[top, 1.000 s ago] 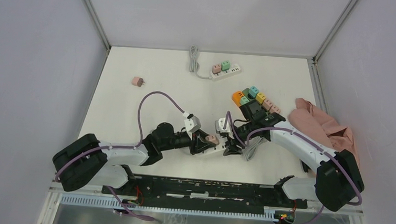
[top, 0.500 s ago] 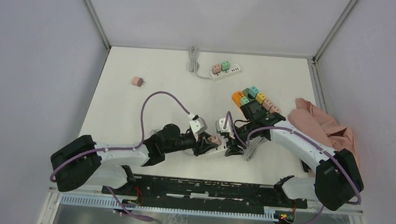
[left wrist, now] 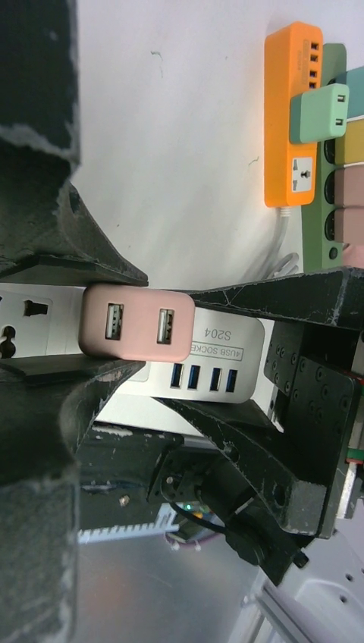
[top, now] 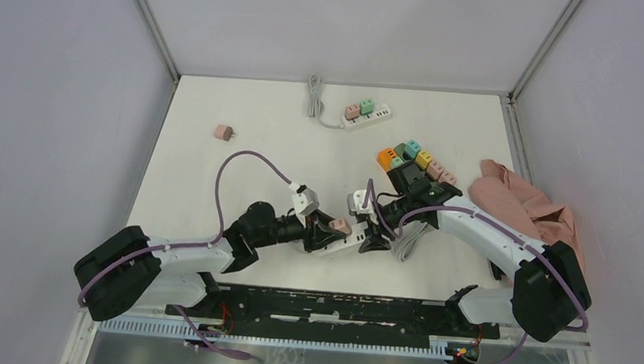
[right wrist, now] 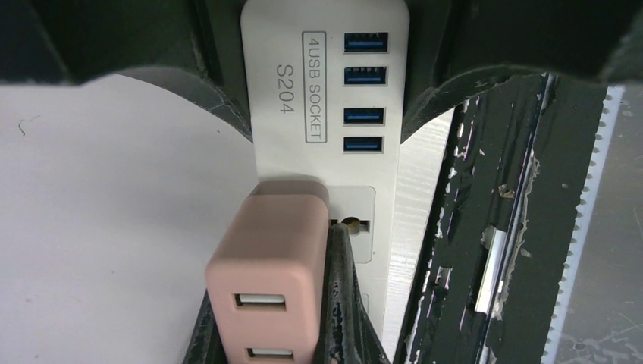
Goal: Pull the plug off the socket
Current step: Remove the plug from the socket.
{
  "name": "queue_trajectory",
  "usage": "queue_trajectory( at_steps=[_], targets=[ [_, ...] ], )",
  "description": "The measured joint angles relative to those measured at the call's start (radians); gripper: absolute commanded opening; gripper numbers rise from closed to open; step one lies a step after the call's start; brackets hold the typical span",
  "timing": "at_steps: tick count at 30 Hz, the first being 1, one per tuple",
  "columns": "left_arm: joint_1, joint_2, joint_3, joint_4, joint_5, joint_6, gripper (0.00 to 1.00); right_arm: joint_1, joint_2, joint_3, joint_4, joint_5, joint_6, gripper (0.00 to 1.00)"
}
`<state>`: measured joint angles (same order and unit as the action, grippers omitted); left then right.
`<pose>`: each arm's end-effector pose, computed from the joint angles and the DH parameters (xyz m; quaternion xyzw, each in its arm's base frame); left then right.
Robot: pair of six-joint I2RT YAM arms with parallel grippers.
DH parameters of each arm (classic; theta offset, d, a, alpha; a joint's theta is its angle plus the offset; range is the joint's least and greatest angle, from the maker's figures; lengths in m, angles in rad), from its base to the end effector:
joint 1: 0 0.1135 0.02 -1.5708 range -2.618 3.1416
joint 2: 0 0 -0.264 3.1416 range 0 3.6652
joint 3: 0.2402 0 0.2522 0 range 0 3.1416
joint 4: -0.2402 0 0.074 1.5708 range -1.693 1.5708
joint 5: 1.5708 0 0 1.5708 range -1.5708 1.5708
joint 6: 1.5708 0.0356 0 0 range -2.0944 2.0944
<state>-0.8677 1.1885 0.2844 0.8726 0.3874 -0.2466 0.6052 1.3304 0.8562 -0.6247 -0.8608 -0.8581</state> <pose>0.1365 -0.1819 0.1997 0.3429 0.6301 -0.4784 0.5065 0.1875 0.1625 0.2248 -0.6629 0.5923 0.3756 0.2619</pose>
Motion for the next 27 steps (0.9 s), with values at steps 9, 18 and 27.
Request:
queue_trajectory(
  at_steps=[9, 18, 27],
  targets=[
    [-0.150, 0.000, 0.105, -0.212, -0.216, 0.150, 0.03, -0.011, 0.000, -0.001, -0.061, 0.033, -0.031, 0.00],
    [-0.015, -0.001, 0.092, -0.164, -0.060, 0.034, 0.03, -0.012, 0.004, 0.008, -0.006, 0.027, -0.021, 0.00],
    [-0.035, -0.013, 0.014, -0.031, -0.048, 0.085, 0.03, -0.004, 0.011, 0.016, -0.002, 0.005, -0.003, 0.00]
  ],
)
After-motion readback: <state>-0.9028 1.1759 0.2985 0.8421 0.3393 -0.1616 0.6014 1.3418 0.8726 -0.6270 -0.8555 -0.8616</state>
